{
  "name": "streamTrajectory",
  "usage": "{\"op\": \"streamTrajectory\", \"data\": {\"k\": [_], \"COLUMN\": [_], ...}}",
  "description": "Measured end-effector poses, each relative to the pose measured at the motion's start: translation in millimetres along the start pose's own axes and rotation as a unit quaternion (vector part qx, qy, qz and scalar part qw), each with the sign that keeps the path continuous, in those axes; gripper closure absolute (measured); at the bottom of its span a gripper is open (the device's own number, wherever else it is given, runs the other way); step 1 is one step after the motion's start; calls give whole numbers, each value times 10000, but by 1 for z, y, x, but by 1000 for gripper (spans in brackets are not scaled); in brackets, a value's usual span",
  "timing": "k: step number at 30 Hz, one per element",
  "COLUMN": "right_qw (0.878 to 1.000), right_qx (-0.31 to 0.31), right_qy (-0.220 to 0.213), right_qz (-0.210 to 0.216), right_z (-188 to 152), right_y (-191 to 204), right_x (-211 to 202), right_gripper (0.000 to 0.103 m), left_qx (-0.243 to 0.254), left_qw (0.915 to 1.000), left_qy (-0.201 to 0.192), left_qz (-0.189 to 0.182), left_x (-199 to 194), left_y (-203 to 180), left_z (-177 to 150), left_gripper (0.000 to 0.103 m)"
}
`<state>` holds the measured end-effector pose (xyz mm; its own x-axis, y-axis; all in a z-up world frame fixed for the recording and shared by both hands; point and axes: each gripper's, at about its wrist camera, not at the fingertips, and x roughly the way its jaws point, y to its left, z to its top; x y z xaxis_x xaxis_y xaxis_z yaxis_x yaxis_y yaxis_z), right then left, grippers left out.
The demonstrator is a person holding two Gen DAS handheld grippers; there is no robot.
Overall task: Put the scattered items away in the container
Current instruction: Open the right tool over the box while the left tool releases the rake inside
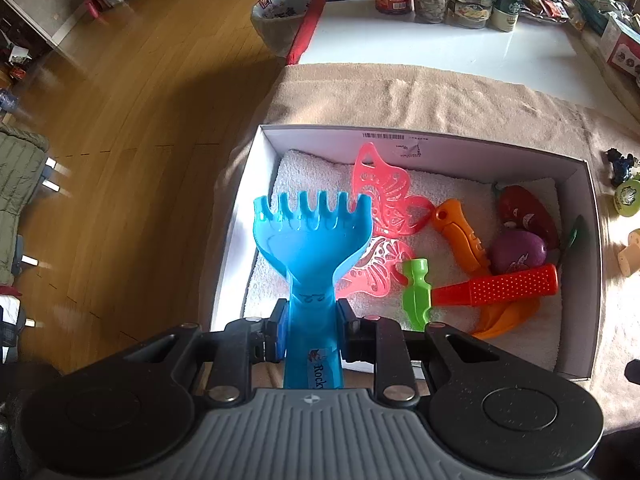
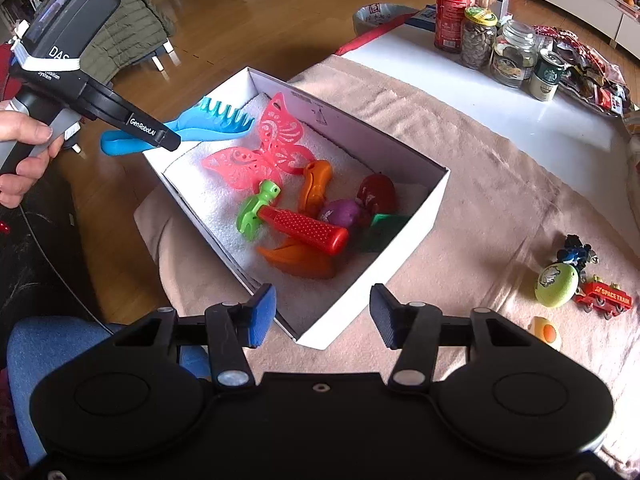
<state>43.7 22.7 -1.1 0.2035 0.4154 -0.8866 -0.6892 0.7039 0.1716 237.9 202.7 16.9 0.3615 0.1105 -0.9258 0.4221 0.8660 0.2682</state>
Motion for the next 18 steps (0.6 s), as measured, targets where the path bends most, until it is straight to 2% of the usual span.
{"op": "streamTrajectory", "data": {"k": [3, 11, 15, 18], "right_qw": [9999, 9992, 9989, 9986], "right_qx": [116, 387, 473, 522], "right_qy": [-7, -53, -68, -109], "right_qz": [-21, 15, 8, 12], "right_z": [-5, -15, -21, -25], "right_y": [-9, -28, -34, -38], "right_x": [-2, -5, -8, -14], "right_gripper": [51, 51, 51, 51], "left_qx": [46, 134, 334, 501], "left_qw": [9999, 9998, 9991, 9980], "left_qy": [-17, -121, -263, -384], "left_qz": [102, -4, -12, -23], "left_x": [2, -13, -29, -42], "left_y": [-1, -11, -25, -37], "left_z": [-1, -8, -16, -23], "left_gripper": [63, 63, 57, 57]}}
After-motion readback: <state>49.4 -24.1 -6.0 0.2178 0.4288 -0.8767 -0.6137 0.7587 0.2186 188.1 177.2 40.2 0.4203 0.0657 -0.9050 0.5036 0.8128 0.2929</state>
